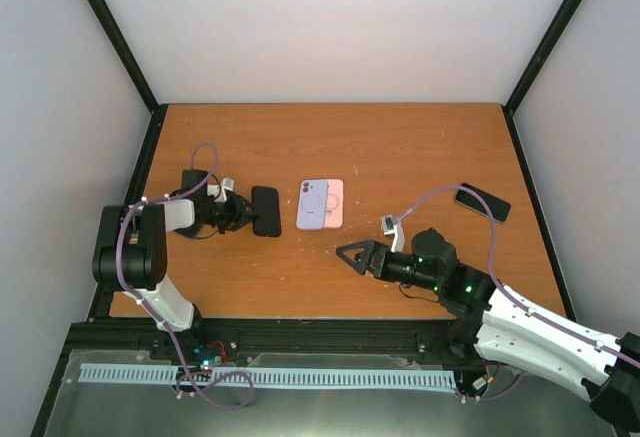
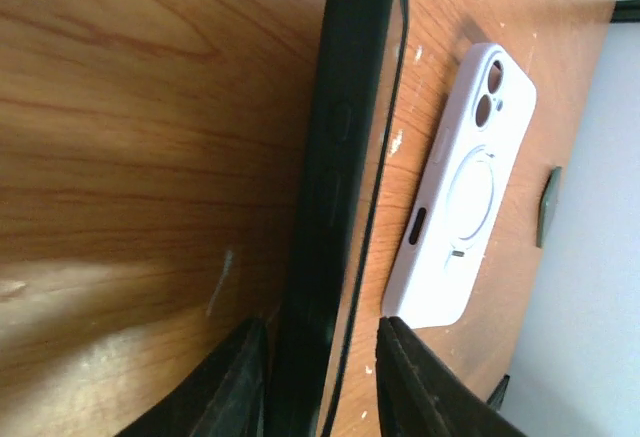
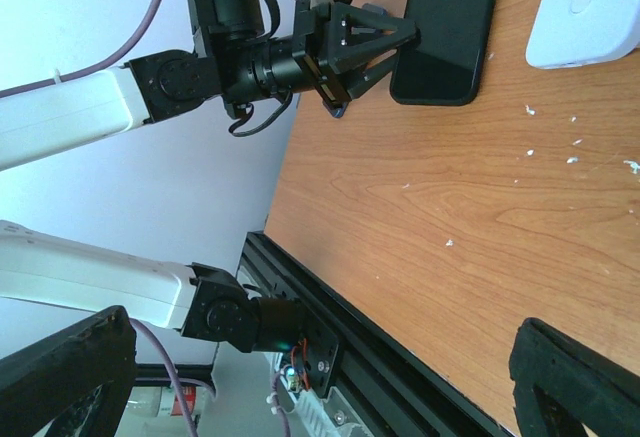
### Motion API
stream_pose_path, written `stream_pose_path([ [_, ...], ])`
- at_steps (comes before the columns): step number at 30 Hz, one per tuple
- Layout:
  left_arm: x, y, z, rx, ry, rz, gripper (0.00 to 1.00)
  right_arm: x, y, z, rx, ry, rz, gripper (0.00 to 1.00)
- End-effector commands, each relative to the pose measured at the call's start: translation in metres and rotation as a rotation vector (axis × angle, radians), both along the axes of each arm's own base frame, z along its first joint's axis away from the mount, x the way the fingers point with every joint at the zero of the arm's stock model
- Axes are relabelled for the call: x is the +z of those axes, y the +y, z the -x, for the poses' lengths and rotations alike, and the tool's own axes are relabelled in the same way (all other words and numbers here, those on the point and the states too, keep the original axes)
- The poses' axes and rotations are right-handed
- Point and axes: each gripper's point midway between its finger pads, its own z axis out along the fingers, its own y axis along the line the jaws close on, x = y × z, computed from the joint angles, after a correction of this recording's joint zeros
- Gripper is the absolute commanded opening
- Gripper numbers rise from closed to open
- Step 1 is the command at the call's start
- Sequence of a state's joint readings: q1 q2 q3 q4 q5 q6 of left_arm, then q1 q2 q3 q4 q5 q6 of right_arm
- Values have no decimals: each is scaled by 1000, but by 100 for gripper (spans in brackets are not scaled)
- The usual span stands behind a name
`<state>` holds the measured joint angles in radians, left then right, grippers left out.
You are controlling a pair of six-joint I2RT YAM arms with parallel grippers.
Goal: Put the phone into the phone case
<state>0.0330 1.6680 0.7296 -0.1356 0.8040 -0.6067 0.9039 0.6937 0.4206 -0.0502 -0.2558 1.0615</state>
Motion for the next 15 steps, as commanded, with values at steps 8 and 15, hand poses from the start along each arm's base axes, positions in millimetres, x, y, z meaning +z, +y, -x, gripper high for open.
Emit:
stream_pose_path([
  [8, 15, 16, -9, 33, -47, -112, 62, 0, -10, -7, -53, -21, 73, 100],
  [15, 19, 53, -16, 161, 0, -312, 94, -10, -10, -11, -55, -10, 136, 100],
])
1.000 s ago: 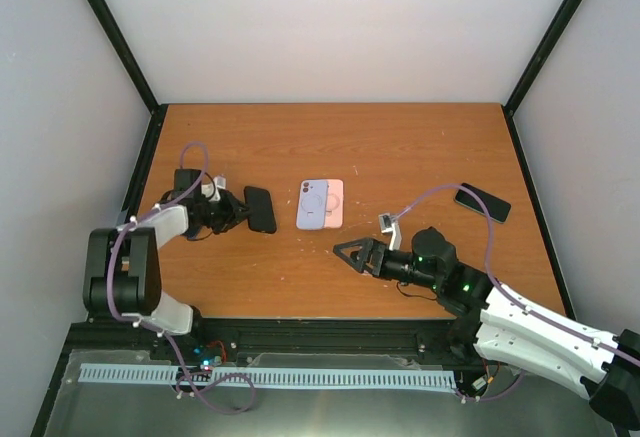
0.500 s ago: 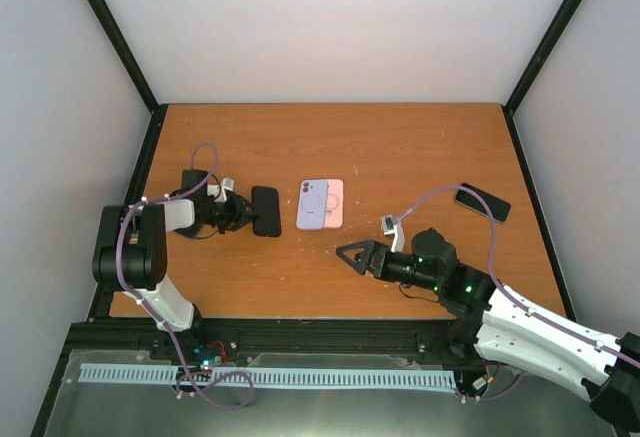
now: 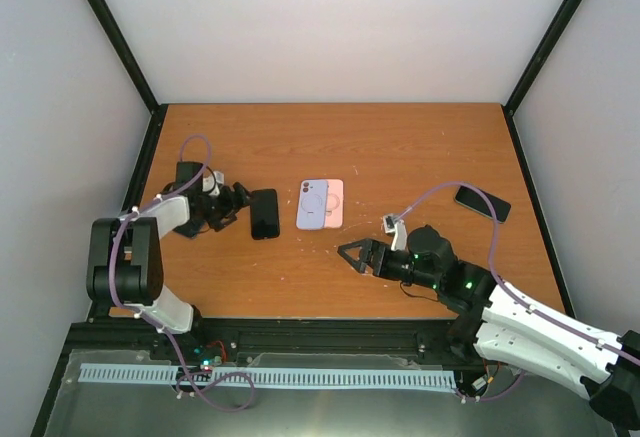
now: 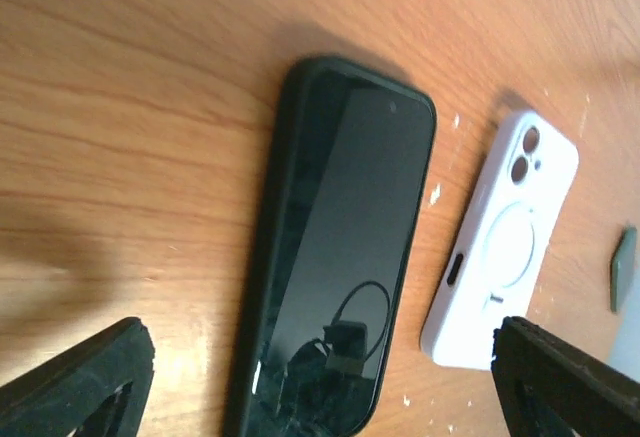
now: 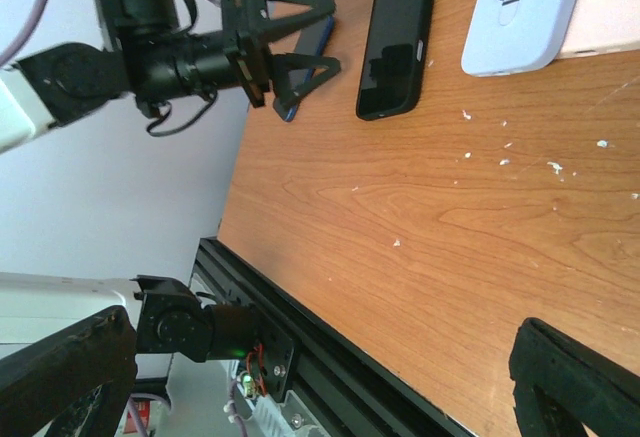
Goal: Put the phone into the phone case
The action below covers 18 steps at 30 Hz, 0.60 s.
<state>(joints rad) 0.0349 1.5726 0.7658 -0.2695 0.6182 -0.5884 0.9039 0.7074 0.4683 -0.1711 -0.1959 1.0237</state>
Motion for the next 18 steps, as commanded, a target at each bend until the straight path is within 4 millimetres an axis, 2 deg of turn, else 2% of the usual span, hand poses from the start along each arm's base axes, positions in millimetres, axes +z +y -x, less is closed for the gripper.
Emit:
stream_pose_path([
  [1, 10, 36, -14, 107, 10, -169, 96, -3, -1, -5, -13, -13, 44, 100],
  [3, 12, 50, -17, 146, 19, -209, 99, -4, -1, -5, -13, -9, 40, 100],
  [7, 23, 80, -31, 236, 5, -246, 99, -5, 0, -4, -7, -12, 32, 100],
  [13, 40, 151, -62, 425, -20, -354, 100, -8, 1, -2, 12, -9, 42, 100],
  [18, 33, 186, -78, 492, -3, -344, 100, -8, -2, 1, 15, -19, 40, 100],
])
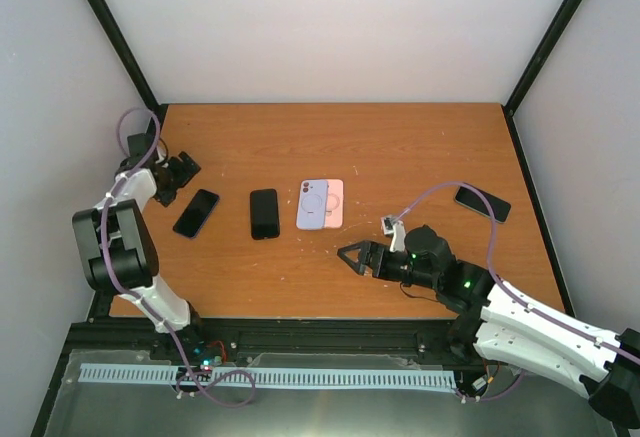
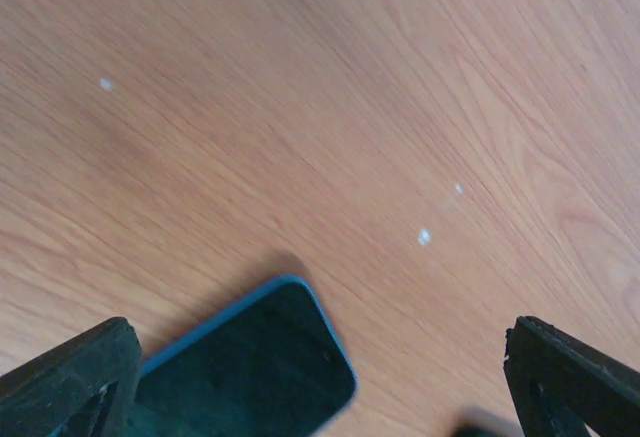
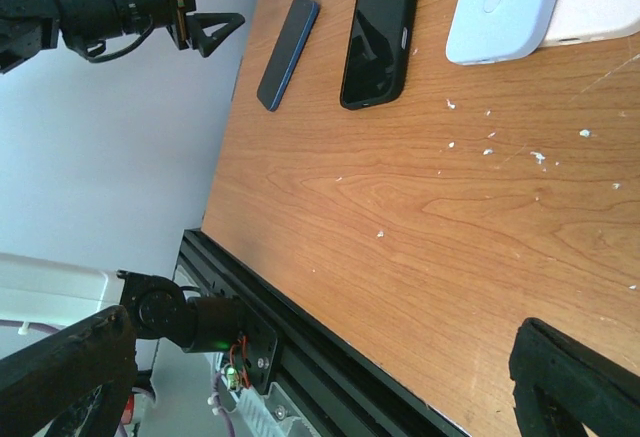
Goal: Put the phone into the phone case
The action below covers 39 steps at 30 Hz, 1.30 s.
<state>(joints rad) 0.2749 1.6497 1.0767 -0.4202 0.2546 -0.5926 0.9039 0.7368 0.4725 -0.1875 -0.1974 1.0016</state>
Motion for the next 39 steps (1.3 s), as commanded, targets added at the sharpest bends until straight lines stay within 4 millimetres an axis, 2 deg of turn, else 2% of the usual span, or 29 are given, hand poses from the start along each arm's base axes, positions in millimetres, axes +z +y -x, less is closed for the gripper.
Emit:
stream_pose_path([
  [1, -10, 31, -12, 72, 29, -14, 99, 3, -5, 1, -1, -31, -4, 100],
  [5, -24, 41, -21, 81, 66, -30, 99, 7, -9, 1, -12, -51, -10, 100],
  [10, -45, 33, -24, 60, 103, 26, 99, 7, -13, 2, -18, -57, 1, 100],
  [18, -76, 20, 8, 71, 198, 74, 99, 11, -18, 5, -27, -67, -20, 100],
  [22, -83, 12, 26, 65, 239, 97, 99, 12, -22, 5, -36, -76, -11, 100],
  [27, -80, -1, 49, 56, 233, 128, 98, 13, -24, 5, -41, -84, -7, 100],
  [32, -76, -30, 74, 25, 195, 232, 96, 8, -21, 4, -33, -75, -5, 100],
  [39, -74, -74, 94, -57, 165, 307, 94, 2, -19, 3, -30, -64, 9, 100],
])
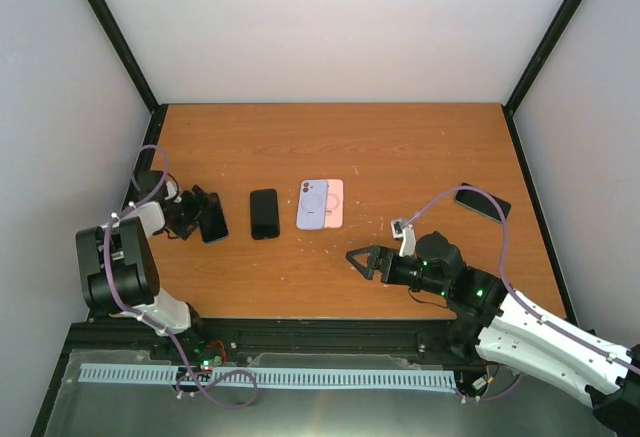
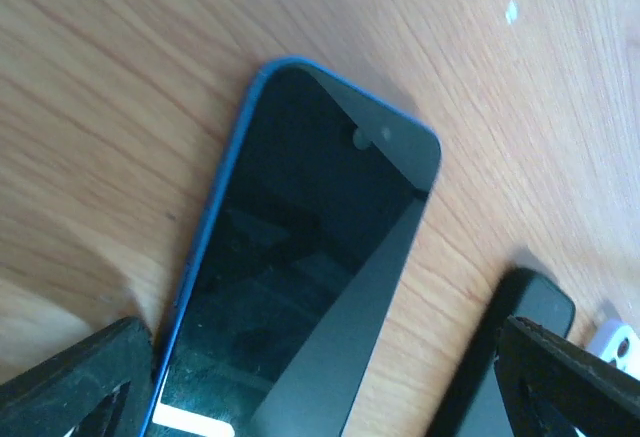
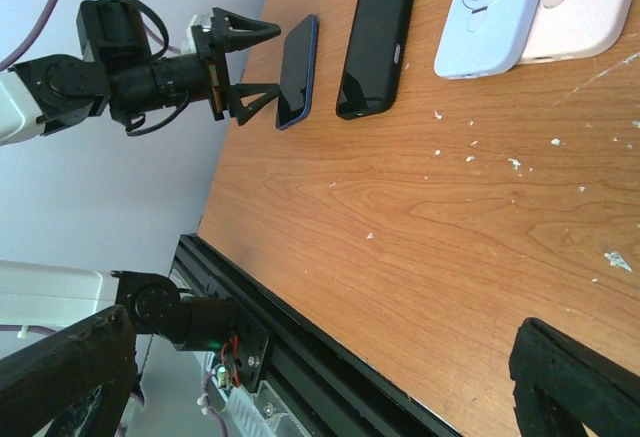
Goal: Put the phone into the phone case
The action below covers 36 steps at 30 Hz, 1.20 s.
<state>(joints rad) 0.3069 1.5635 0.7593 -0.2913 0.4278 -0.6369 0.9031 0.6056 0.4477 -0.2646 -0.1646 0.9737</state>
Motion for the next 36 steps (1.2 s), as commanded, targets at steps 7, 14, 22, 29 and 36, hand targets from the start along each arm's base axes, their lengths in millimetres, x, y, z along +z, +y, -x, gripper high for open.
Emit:
stream_pose_path([
  [7, -25, -18, 30, -22, 156, -64, 84, -9, 3, -6, -9, 1, 25, 100],
  [14, -11, -3, 21, 6, 180, -173, 89, -10, 7, -9, -10, 6, 22, 100],
  [22, -1, 2, 22, 85, 258, -196, 98, -11, 10, -11, -8, 5, 24, 100],
  [29, 18, -4, 2, 126, 209, -175, 95, -13, 9, -10, -4, 9, 21, 100],
  [36, 12, -17, -15, 118, 224, -136, 95, -12, 4, -10, -21, -7, 23, 100],
])
